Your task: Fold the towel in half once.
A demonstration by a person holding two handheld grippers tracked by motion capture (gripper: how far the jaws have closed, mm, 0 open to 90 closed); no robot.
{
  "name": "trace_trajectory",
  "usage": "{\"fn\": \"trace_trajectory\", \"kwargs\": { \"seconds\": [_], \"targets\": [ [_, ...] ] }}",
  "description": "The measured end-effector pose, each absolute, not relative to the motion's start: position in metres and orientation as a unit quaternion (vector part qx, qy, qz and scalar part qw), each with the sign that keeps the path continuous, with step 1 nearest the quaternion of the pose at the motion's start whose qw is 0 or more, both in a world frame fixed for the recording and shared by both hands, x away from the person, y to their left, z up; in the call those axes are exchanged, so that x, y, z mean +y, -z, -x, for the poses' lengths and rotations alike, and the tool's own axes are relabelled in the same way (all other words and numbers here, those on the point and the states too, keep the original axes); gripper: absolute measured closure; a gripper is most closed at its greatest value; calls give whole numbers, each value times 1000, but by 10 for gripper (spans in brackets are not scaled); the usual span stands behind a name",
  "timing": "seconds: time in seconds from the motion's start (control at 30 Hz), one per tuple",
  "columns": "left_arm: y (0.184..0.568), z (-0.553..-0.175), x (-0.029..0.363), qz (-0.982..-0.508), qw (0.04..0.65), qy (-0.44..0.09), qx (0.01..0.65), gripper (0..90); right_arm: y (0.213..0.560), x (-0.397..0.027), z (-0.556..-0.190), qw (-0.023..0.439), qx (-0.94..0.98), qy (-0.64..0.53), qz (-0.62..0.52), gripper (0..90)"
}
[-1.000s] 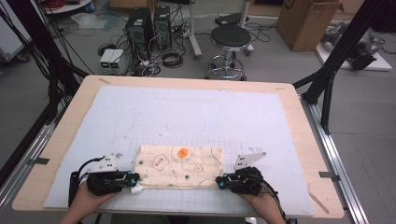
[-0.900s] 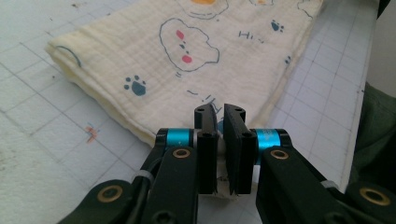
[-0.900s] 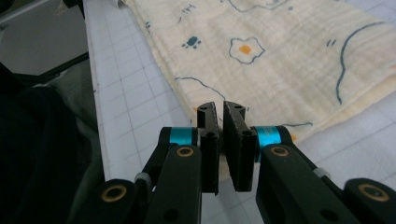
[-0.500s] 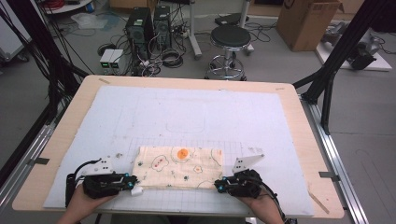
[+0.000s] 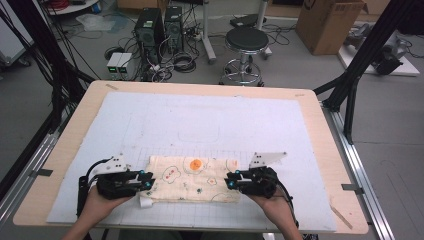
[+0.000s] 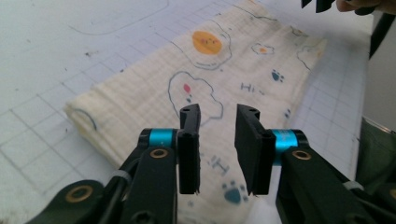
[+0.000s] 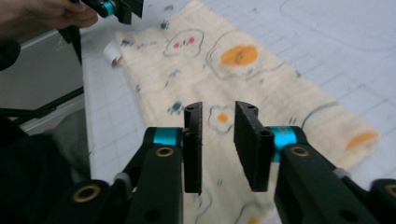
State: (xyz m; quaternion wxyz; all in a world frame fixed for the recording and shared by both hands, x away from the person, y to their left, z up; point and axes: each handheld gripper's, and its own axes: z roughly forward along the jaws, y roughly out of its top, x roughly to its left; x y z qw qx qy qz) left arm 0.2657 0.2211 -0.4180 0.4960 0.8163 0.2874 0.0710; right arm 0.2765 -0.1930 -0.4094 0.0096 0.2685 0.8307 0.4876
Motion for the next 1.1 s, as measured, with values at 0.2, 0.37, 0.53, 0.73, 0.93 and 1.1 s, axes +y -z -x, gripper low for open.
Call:
{"fn": "trace_trajectory", "kwargs": {
  "seconds": [0.2, 0.37, 0.53, 0.73, 0.93, 1.1],
  "targets": [
    [418, -288, 201, -810, 494, -85, 304, 840, 405, -173, -301, 20, 824, -498, -271, 865],
    [423, -309, 187, -809, 482, -98, 320, 848, 411, -151, -322, 27, 832, -482, -275, 876],
    [436, -322, 181, -821, 450, -101, 337, 858, 429, -137, -341, 25, 839, -458, -293, 878],
    [443, -329, 189, -832, 415, -106, 352, 856, 442, -136, -351, 30, 851, -422, -313, 877],
    [443, -328, 190, -829, 418, -107, 356, 848, 441, -143, -350, 37, 857, -402, -319, 873],
    [444, -328, 198, -826, 419, -108, 361, 844, 443, -151, -349, 36, 853, -406, -327, 868]
  ]
}}
